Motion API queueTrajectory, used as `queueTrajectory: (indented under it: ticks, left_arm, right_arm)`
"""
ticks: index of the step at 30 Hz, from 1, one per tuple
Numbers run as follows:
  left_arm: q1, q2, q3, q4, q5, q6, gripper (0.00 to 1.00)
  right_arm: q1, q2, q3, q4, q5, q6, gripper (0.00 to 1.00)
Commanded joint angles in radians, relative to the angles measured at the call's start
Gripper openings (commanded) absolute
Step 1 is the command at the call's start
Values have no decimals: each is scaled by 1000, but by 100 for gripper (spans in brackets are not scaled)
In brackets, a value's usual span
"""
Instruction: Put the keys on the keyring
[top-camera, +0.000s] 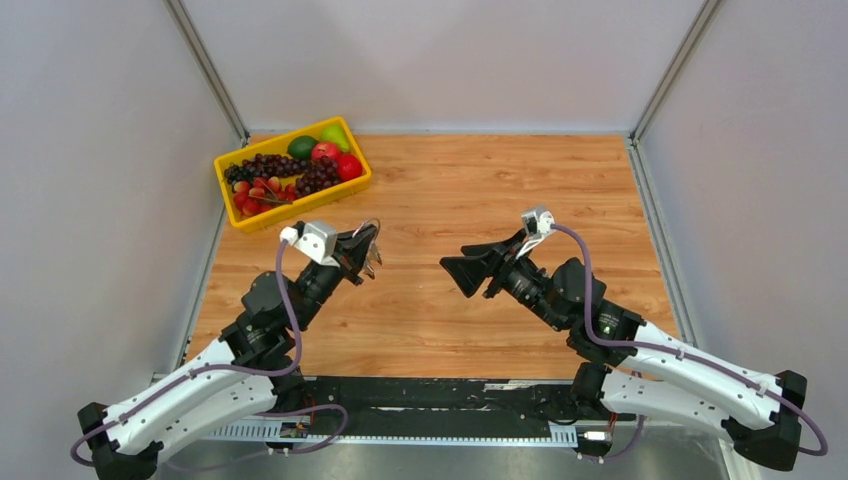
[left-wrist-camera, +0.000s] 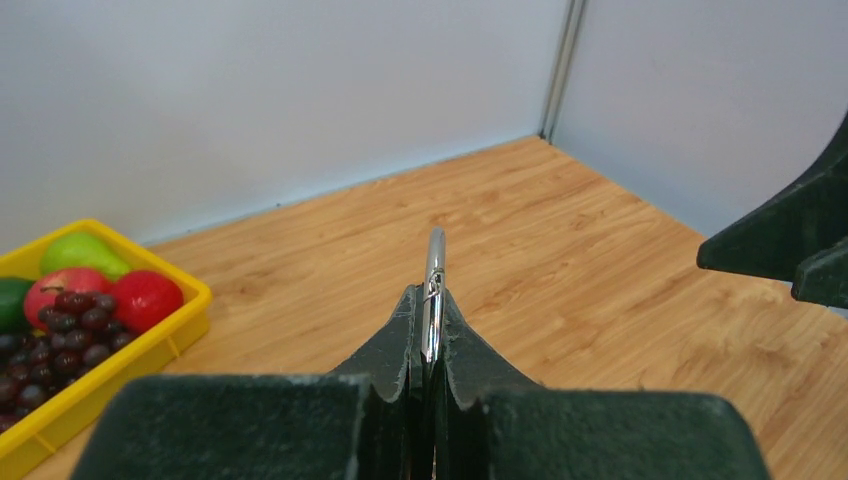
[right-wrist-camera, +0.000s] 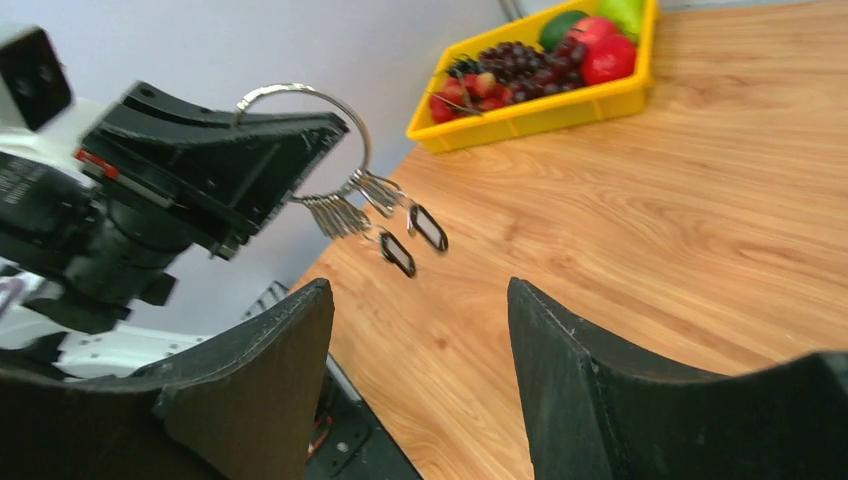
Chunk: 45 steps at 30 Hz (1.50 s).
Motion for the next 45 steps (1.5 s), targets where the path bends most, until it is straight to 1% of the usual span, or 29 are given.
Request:
queueTrajectory:
  ticks: [1, 7, 11, 13, 15, 19, 23, 35, 41, 43, 45]
  left_arm:
    - [1, 80, 90, -44, -52, -42, 0]
    - [0, 207, 136, -72, -49, -102, 0]
    - [0, 301, 153, -64, -36, -153, 0]
    - [1, 350, 153, -43, -21, -180, 0]
    - [0, 400, 146, 11, 1, -208, 0]
    - [0, 498, 152, 75, 39, -223, 1]
    - [0, 626, 187, 97, 76, -228, 4]
    - [9, 902, 262, 160, 118, -269, 5]
    - [50, 1030, 299, 183, 169, -307, 8]
    - [65, 1067, 311, 195, 184, -321, 11]
    - [77, 1104, 325, 208, 200, -334, 17]
  right_arm:
    - [-4, -48, -46, -108, 118, -39, 68]
    - [-4, -106, -131, -140, 163, -27, 69]
    - [-4, -130, -174, -148, 164, -17, 69]
    - [-4, -137, -182, -154, 165, -19, 70]
    - [-4, -147, -191, -161, 167, -22, 70]
    - [-4, -190, -226, -170, 173, -14, 72]
    - [-4, -213, -259, -177, 171, -7, 74]
    - [-7, -249, -273, -209, 193, -52, 80]
    - [-10, -256, -267, -249, 206, -72, 81]
    - [-11, -257, -267, -259, 214, -79, 82]
    - [-13, -254, -266, -268, 220, -86, 83]
